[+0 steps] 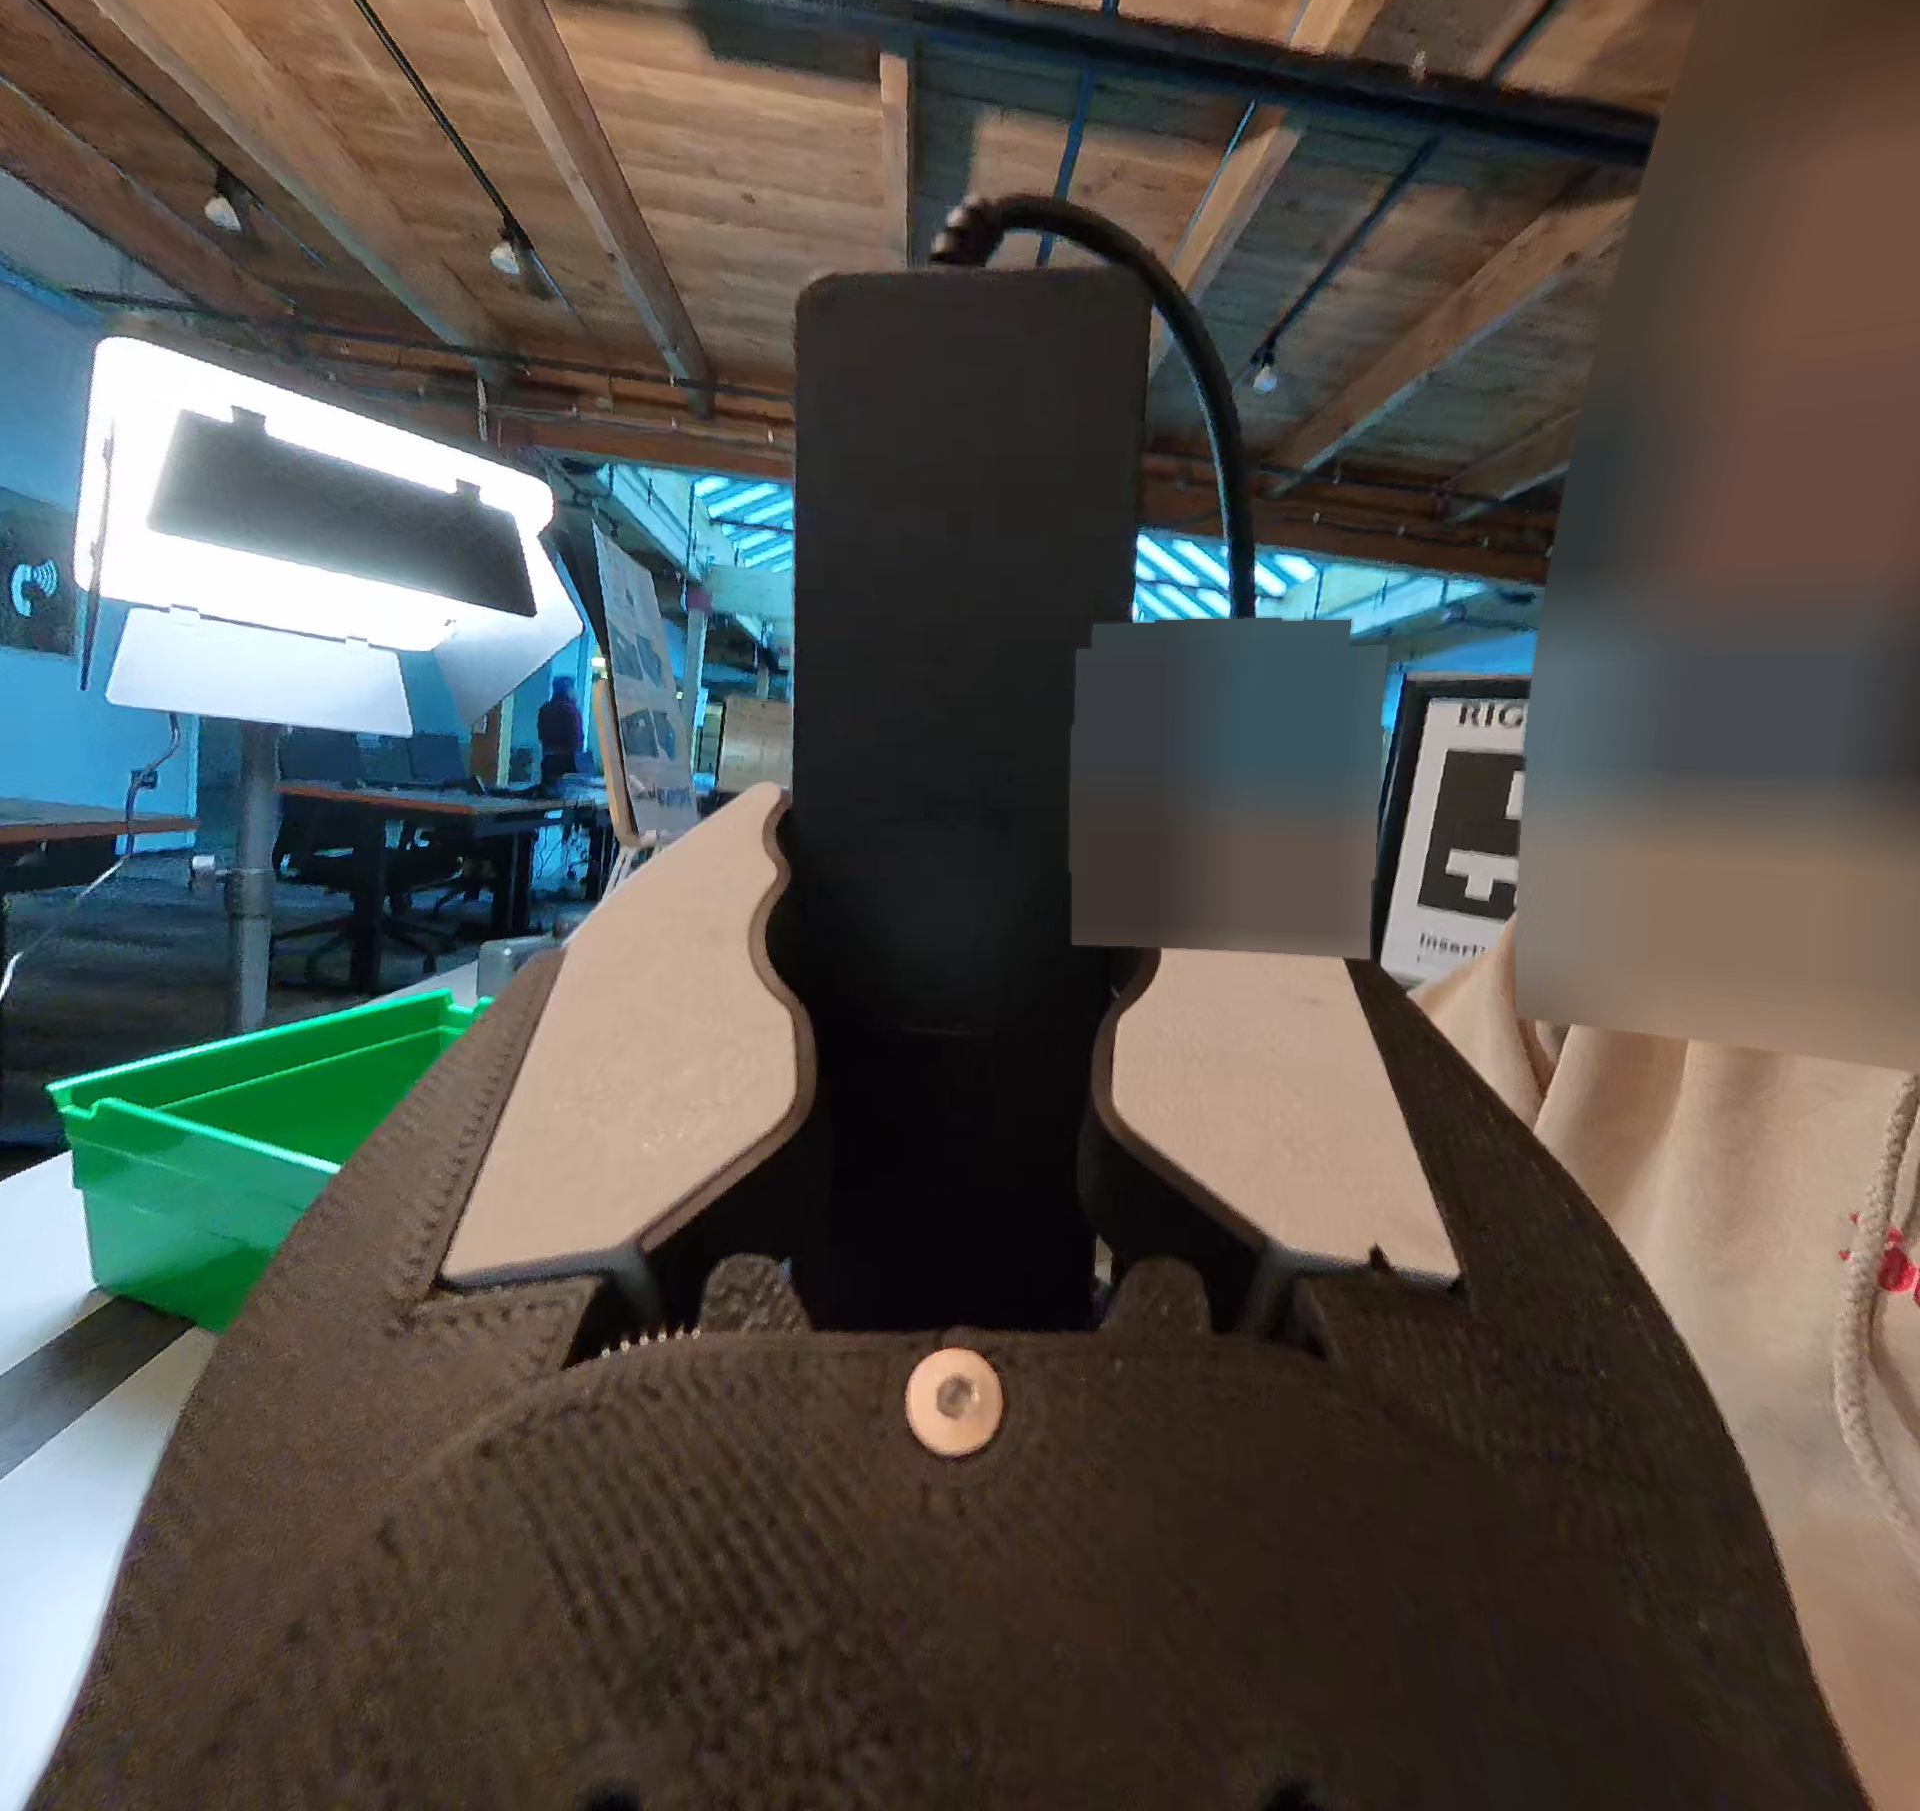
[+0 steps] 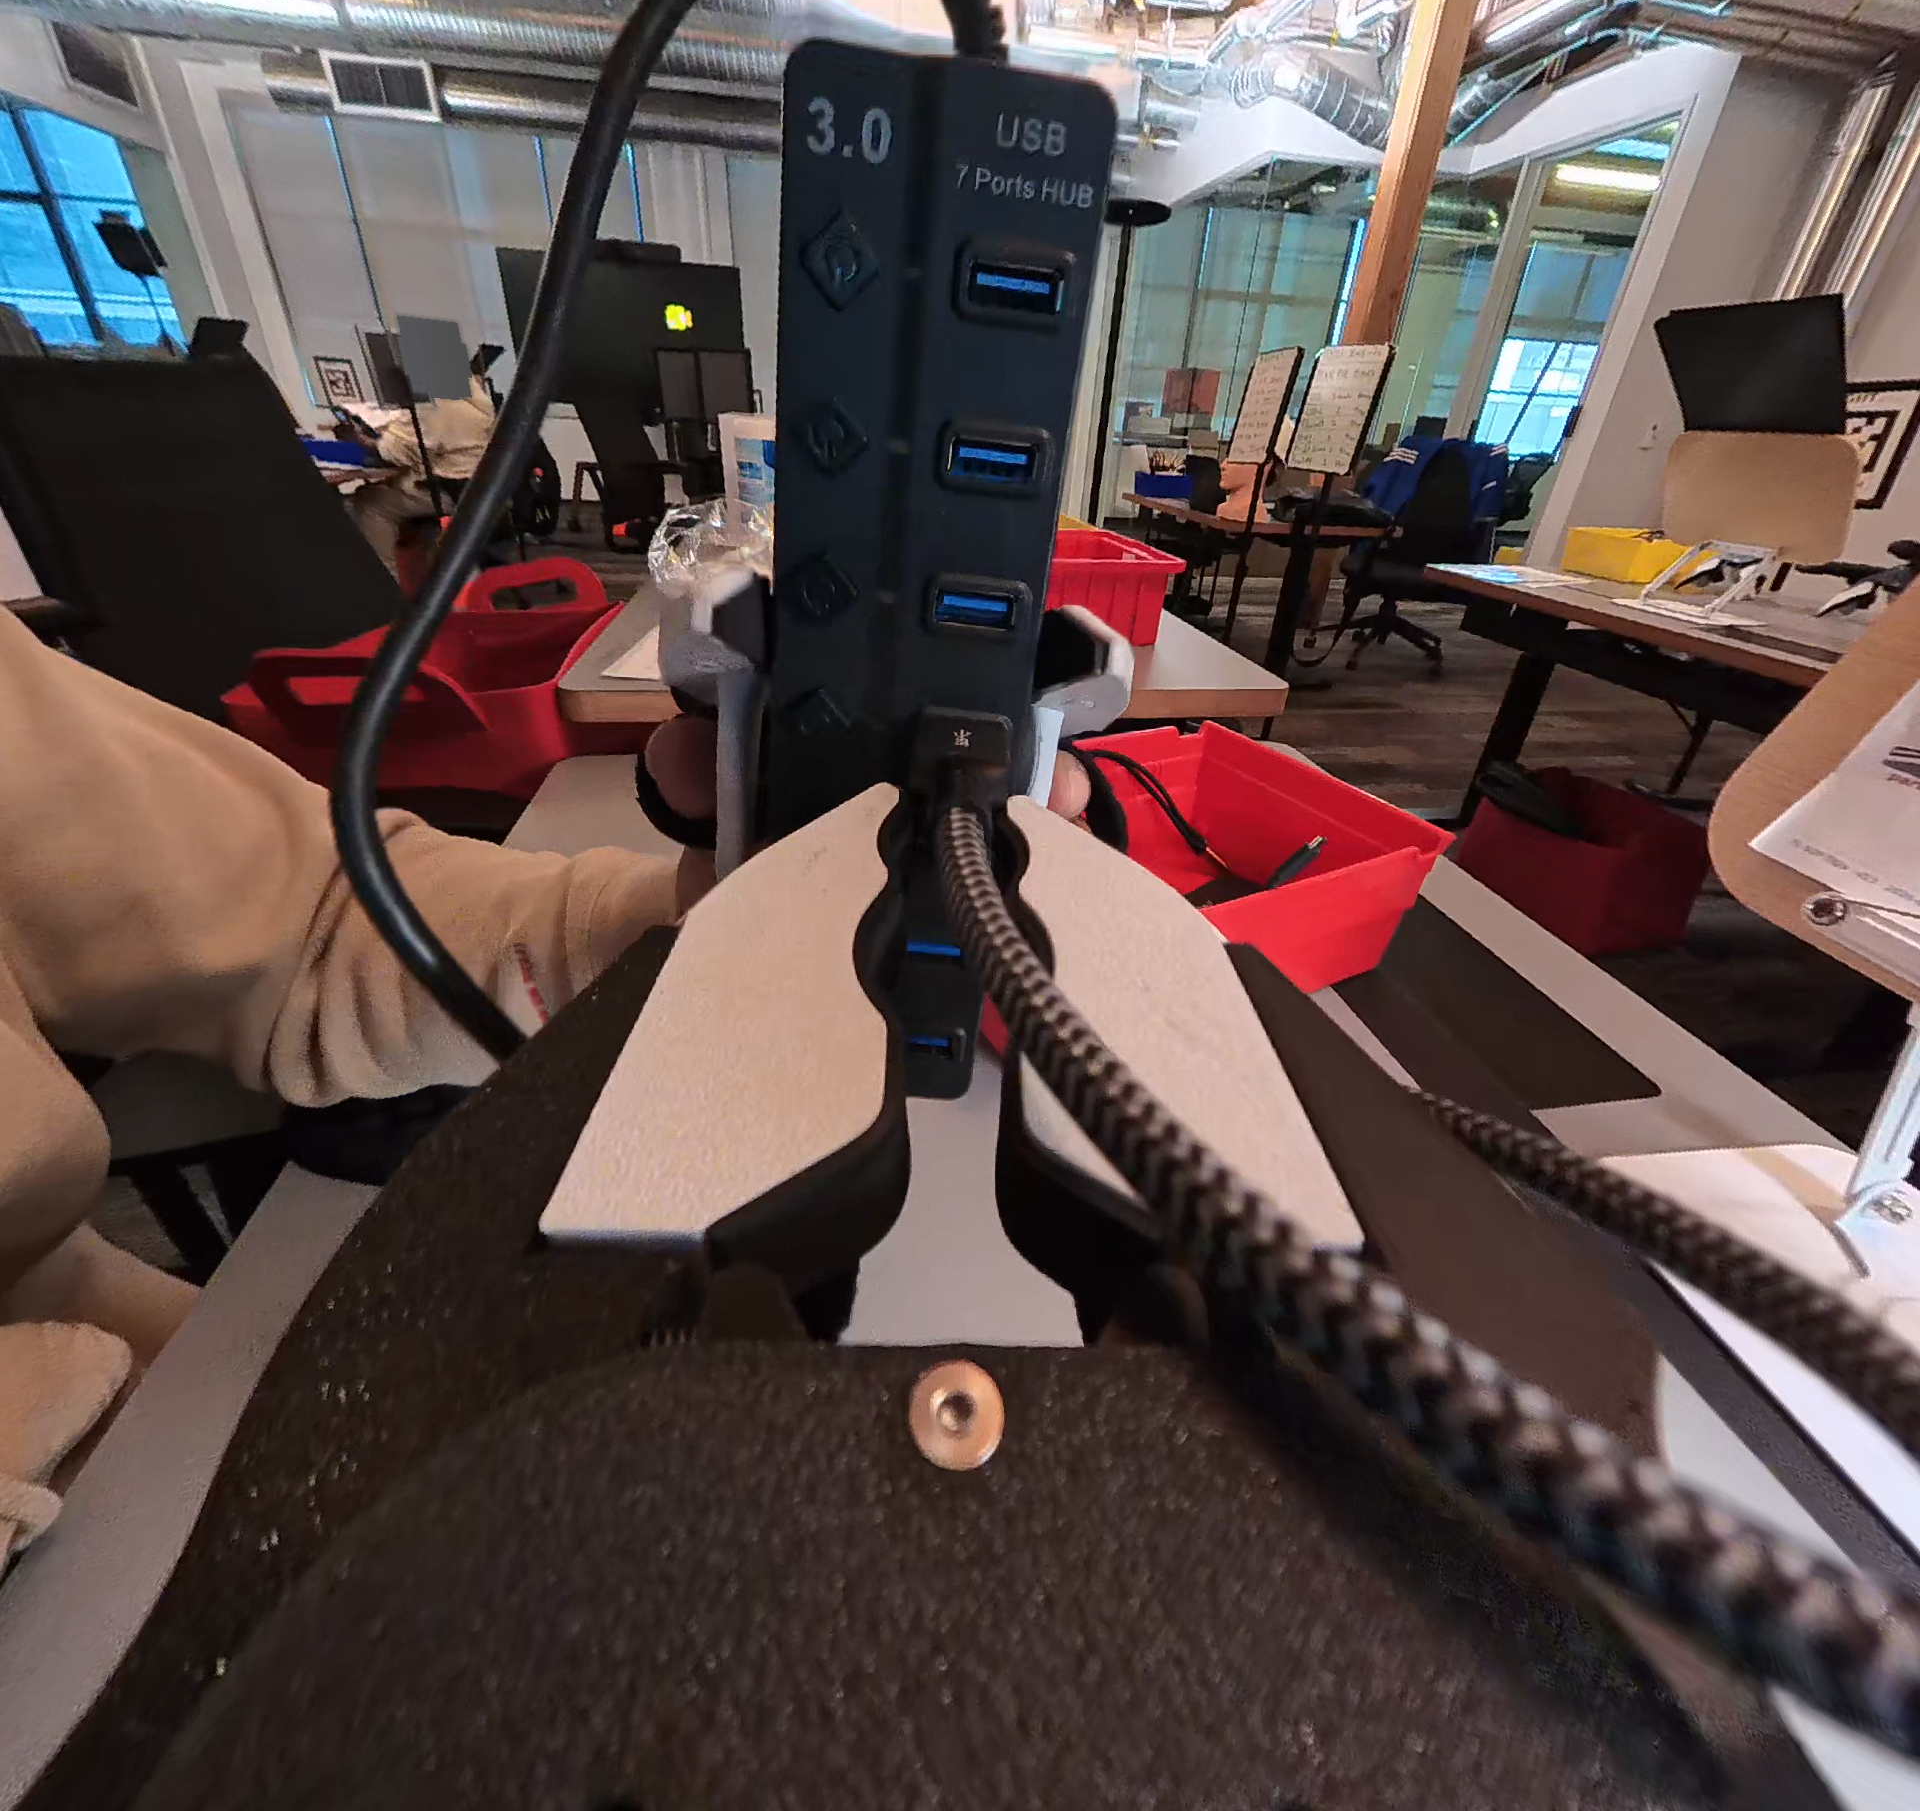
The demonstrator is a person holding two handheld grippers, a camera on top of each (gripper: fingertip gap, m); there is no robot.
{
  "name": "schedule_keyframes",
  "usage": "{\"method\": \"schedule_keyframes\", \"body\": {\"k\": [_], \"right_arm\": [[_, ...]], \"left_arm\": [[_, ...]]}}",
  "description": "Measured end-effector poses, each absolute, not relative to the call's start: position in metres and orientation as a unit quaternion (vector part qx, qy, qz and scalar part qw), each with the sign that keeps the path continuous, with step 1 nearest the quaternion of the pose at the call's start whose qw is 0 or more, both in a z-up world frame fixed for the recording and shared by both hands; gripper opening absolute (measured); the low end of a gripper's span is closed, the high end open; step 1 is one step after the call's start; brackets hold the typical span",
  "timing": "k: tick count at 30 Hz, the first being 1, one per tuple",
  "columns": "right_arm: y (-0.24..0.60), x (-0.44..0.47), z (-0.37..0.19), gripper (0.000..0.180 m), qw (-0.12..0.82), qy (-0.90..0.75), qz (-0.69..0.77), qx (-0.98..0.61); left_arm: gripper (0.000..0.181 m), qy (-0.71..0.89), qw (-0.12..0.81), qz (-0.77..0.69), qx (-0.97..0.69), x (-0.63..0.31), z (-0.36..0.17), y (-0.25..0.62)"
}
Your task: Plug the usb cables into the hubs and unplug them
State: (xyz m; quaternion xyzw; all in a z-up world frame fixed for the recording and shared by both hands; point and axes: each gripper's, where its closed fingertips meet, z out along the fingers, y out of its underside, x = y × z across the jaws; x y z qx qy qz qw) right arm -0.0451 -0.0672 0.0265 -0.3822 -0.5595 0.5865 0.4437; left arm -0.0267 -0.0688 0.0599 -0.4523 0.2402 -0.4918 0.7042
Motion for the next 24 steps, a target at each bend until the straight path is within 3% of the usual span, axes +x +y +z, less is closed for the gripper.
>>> {"method": "schedule_keyframes", "body": {"k": [2,3,10,18,24], "right_arm": [[-0.066,-0.043,0.027,0.013,0.441,-0.566,0.583,-0.380],[-0.066,-0.041,0.027,0.000,0.441,-0.571,0.582,-0.375],[-0.055,-0.032,0.032,0.000,0.462,-0.581,0.561,-0.366],[-0.058,-0.036,0.028,0.030,0.436,-0.574,0.585,-0.372],[-0.061,-0.038,0.023,0.017,0.435,-0.581,0.583,-0.365]], "left_arm": [[0.058,0.262,0.699,-0.470,-0.471,-0.024,0.055,-0.068],[0.058,0.273,0.696,-0.457,-0.482,-0.023,0.053,-0.068],[0.057,0.313,0.693,-0.383,-0.524,-0.024,0.042,-0.063],[0.057,0.316,0.684,-0.389,-0.530,-0.024,0.038,-0.062],[0.057,0.336,0.678,-0.365,-0.542,-0.015,0.030,-0.061]]}}
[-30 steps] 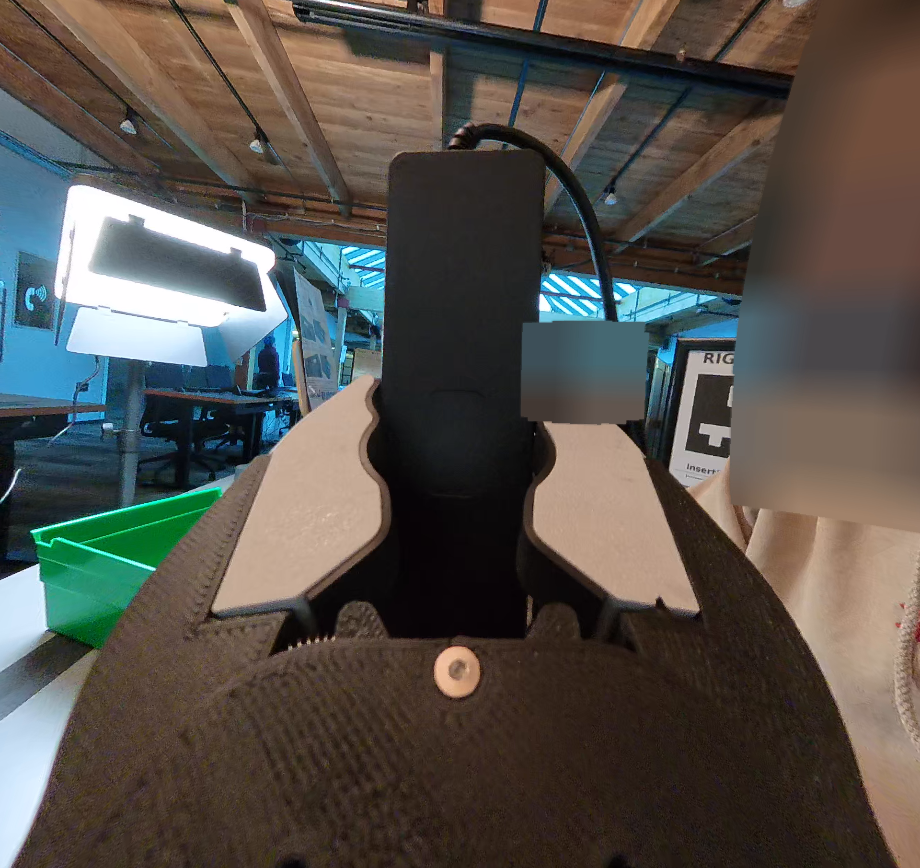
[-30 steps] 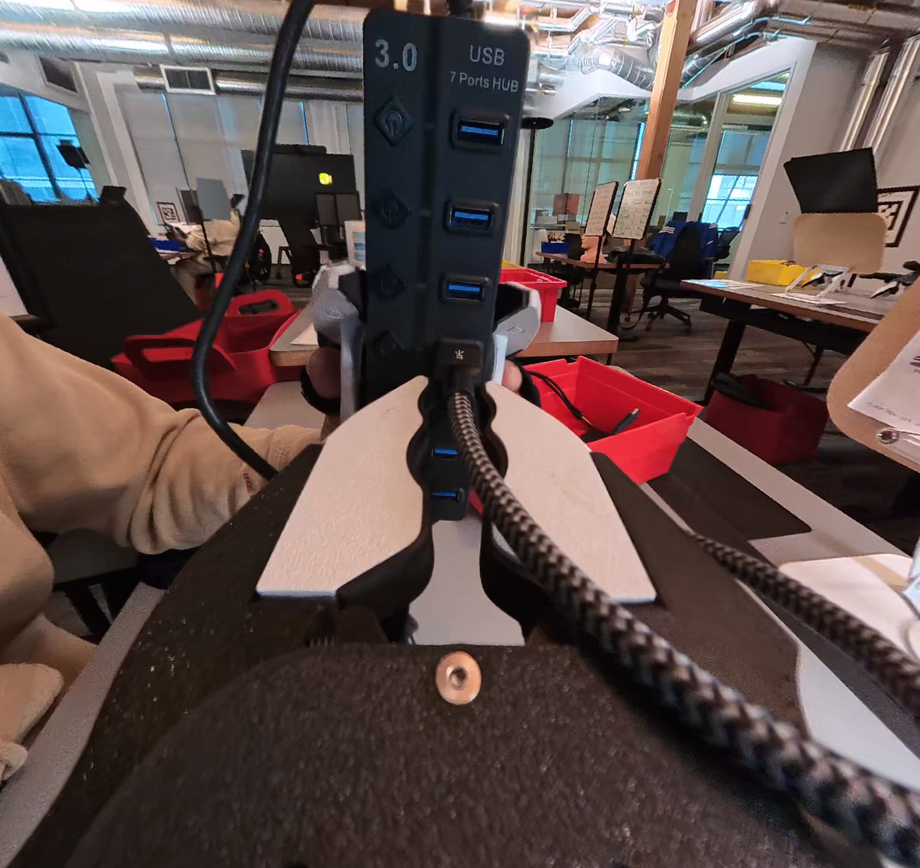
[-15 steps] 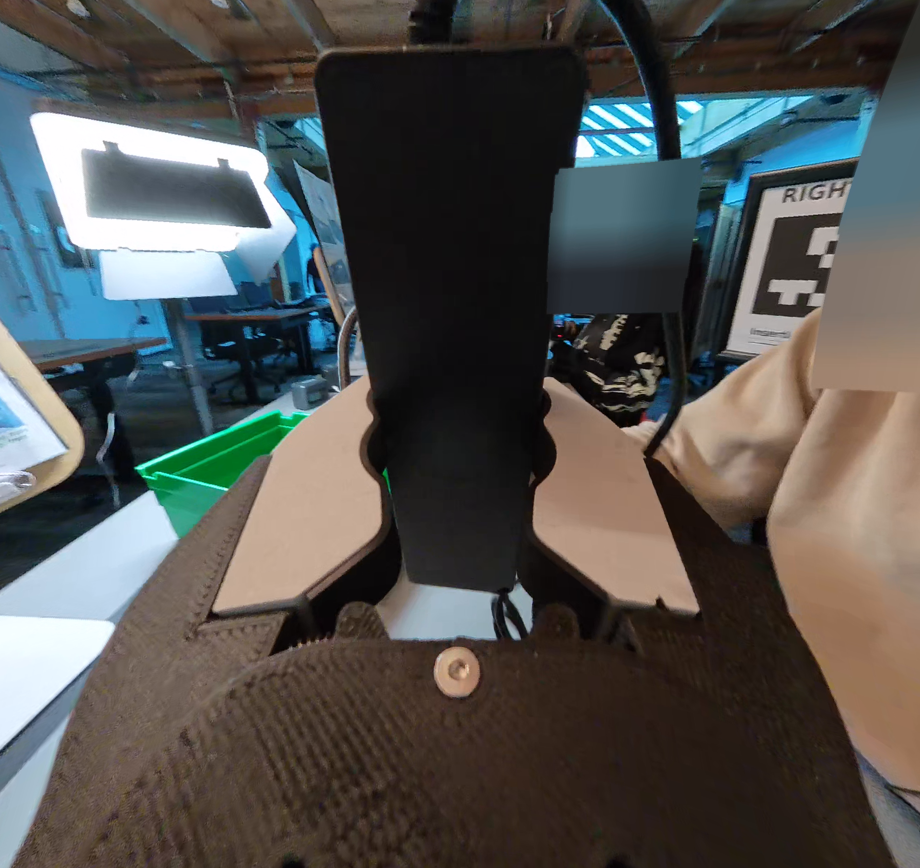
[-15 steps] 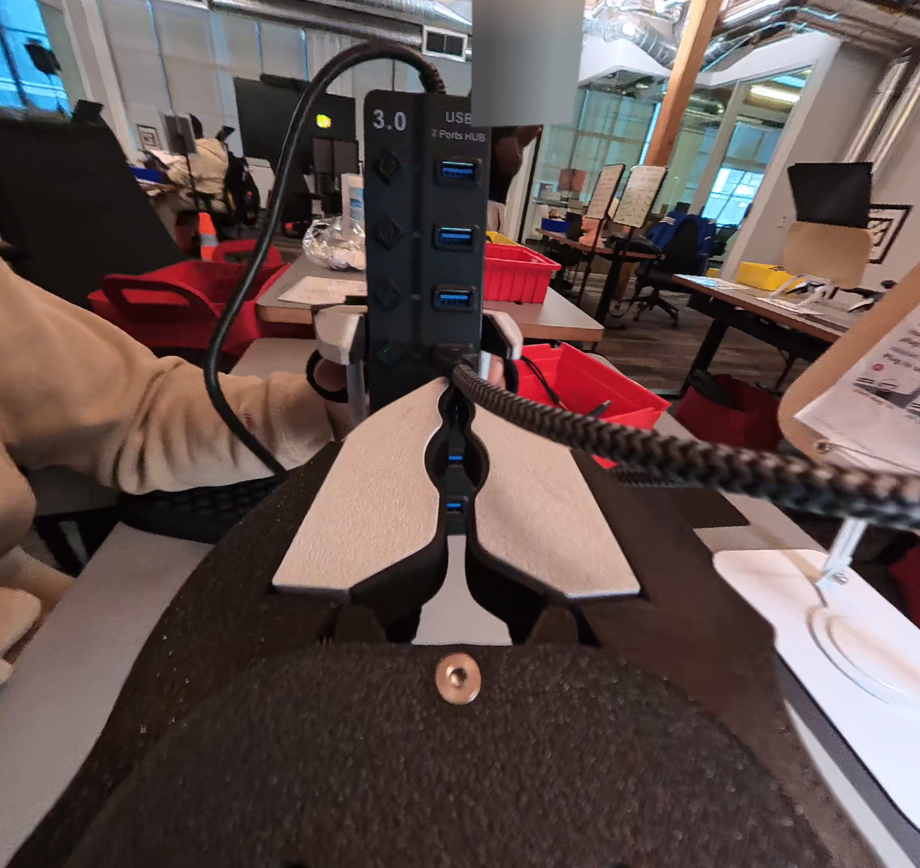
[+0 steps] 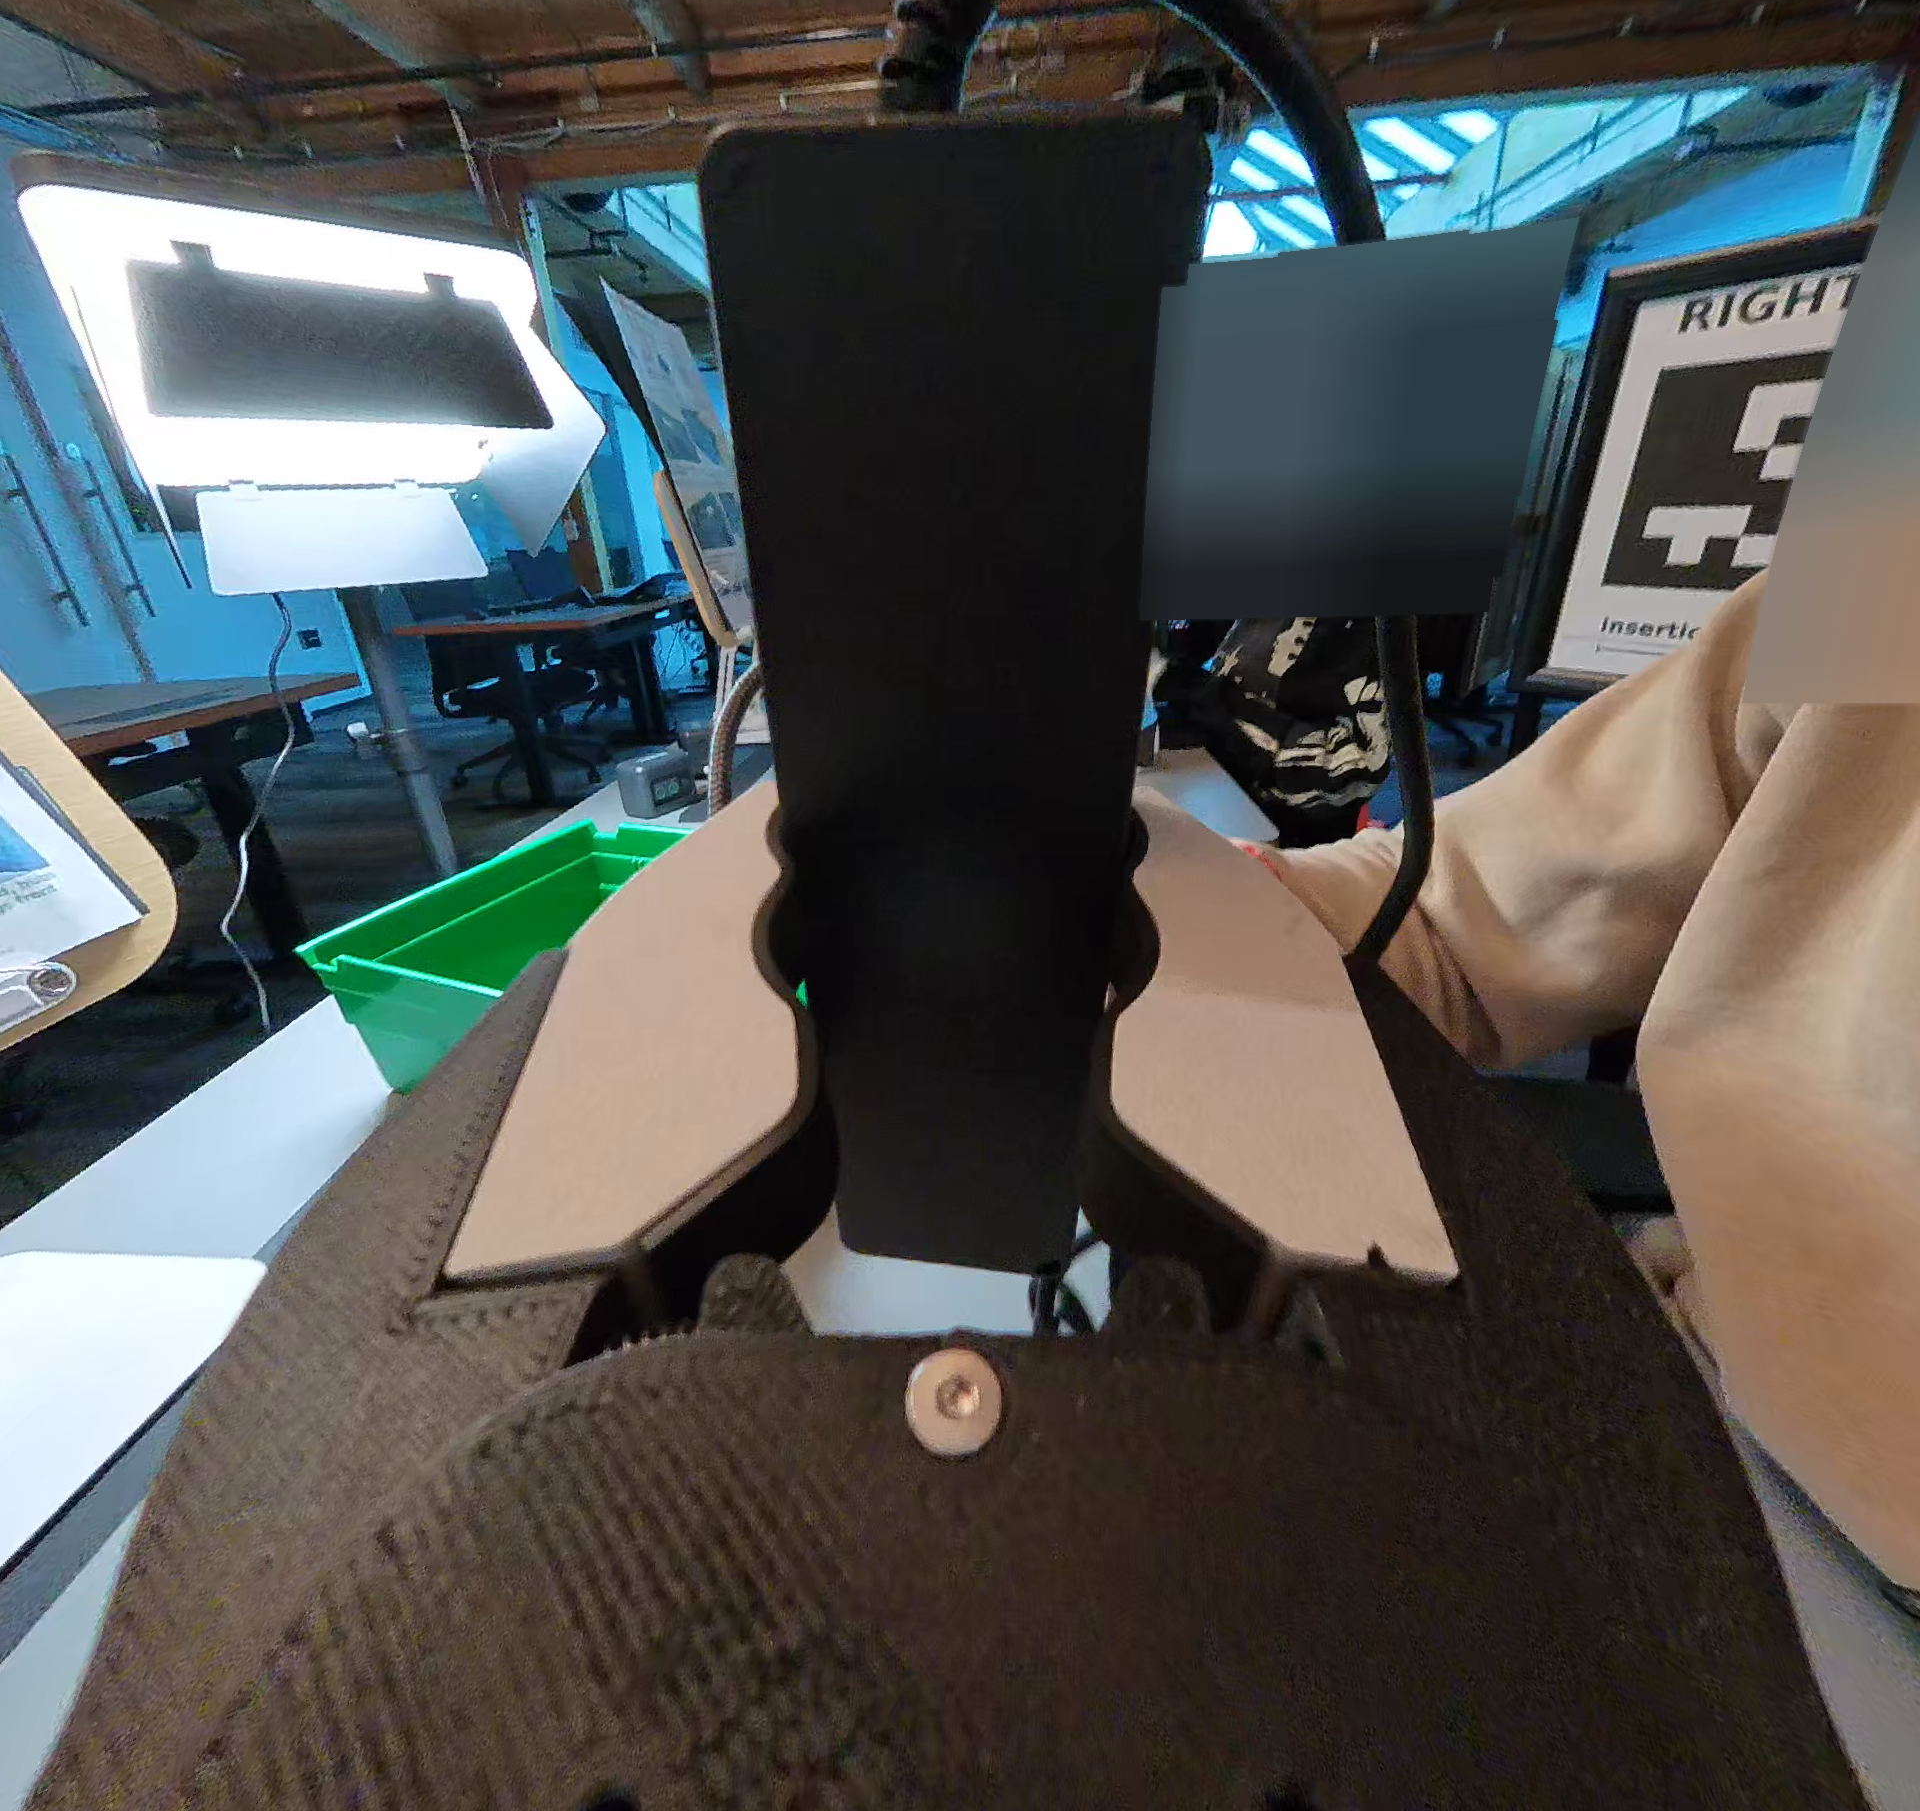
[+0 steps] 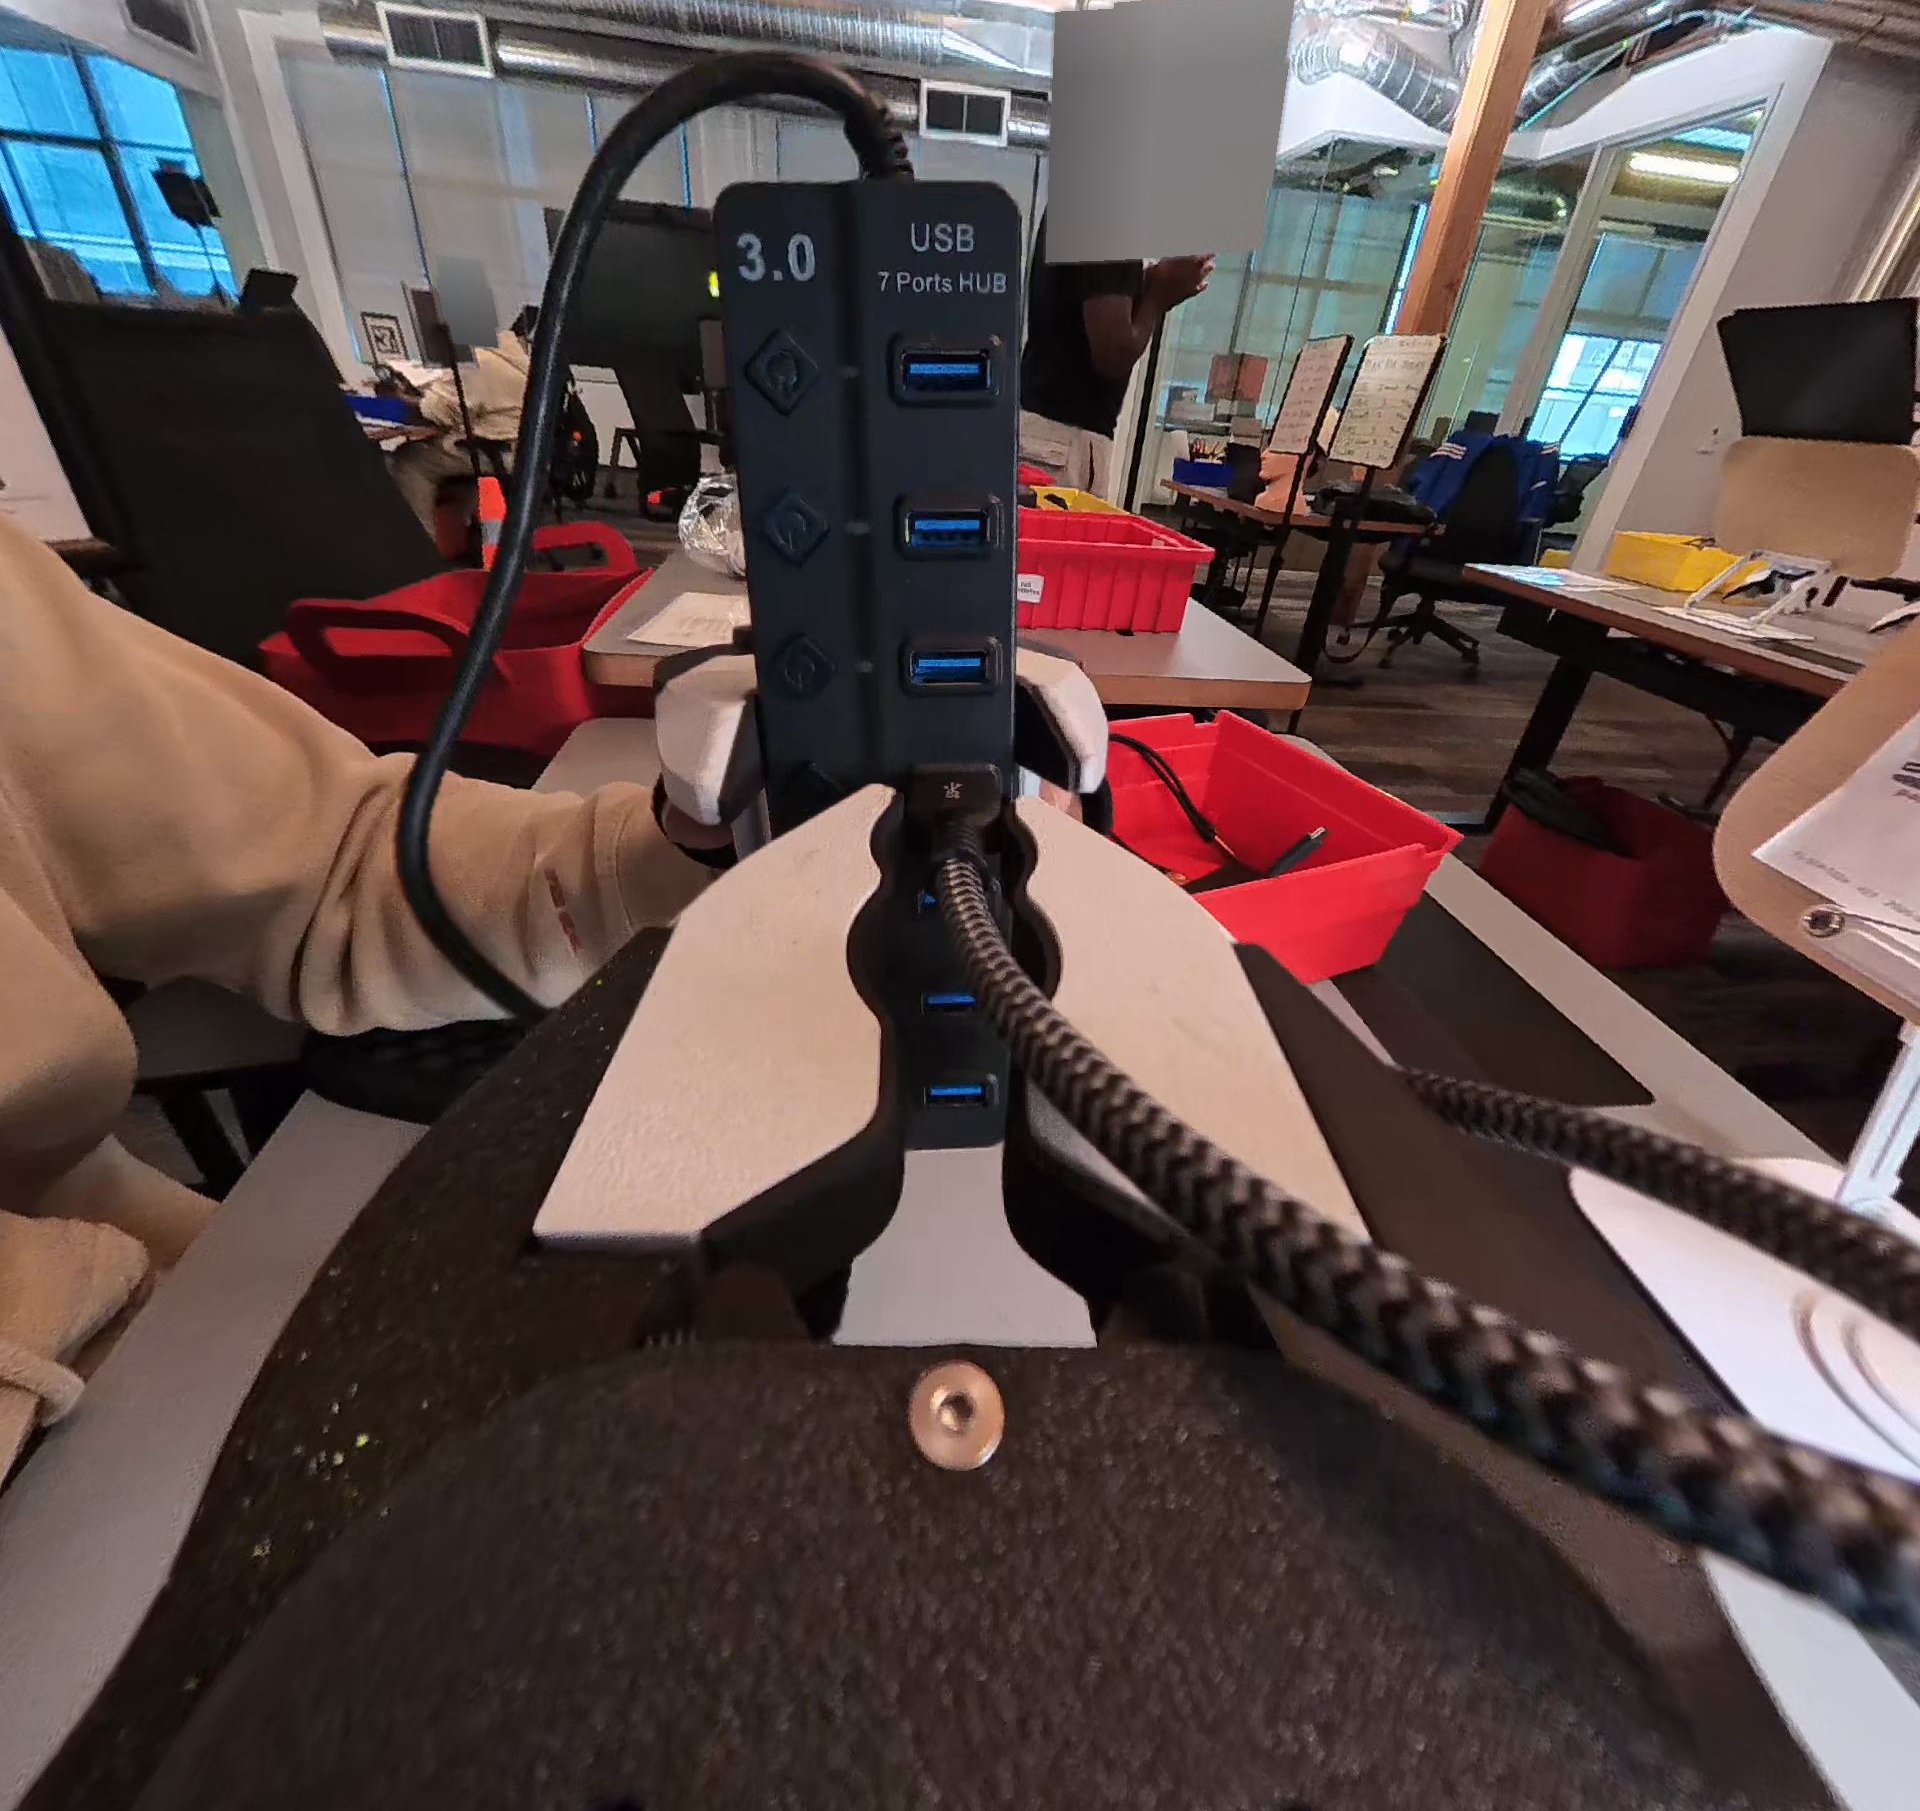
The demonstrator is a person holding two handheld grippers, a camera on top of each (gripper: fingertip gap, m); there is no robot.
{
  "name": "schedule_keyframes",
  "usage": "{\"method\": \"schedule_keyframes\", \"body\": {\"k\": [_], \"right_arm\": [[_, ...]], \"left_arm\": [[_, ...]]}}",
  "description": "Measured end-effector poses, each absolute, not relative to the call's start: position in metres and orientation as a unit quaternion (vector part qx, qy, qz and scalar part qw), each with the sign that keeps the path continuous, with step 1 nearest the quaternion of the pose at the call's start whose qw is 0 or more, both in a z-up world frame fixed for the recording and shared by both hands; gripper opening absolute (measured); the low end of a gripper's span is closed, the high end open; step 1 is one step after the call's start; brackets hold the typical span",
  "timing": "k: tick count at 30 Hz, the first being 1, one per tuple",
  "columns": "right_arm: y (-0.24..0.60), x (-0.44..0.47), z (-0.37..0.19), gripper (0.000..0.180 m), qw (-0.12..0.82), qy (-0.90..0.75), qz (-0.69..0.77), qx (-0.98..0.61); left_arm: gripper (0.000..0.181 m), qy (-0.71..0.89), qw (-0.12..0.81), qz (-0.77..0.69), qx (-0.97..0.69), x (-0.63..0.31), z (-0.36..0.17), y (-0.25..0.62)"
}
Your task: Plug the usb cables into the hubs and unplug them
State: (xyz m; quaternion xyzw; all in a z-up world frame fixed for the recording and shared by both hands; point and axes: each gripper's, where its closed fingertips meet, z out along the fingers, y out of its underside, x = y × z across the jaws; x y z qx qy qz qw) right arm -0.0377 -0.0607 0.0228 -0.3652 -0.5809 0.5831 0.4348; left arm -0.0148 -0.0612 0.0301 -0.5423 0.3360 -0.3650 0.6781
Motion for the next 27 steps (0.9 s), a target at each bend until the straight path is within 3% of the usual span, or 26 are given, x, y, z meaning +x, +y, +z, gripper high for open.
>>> {"method": "schedule_keyframes", "body": {"k": [27], "right_arm": [[-0.059,-0.037,0.015,0.017,0.415,-0.582,0.602,-0.355]], "left_arm": [[0.057,0.375,0.623,-0.330,-0.602,-0.017,0.014,-0.061]]}}
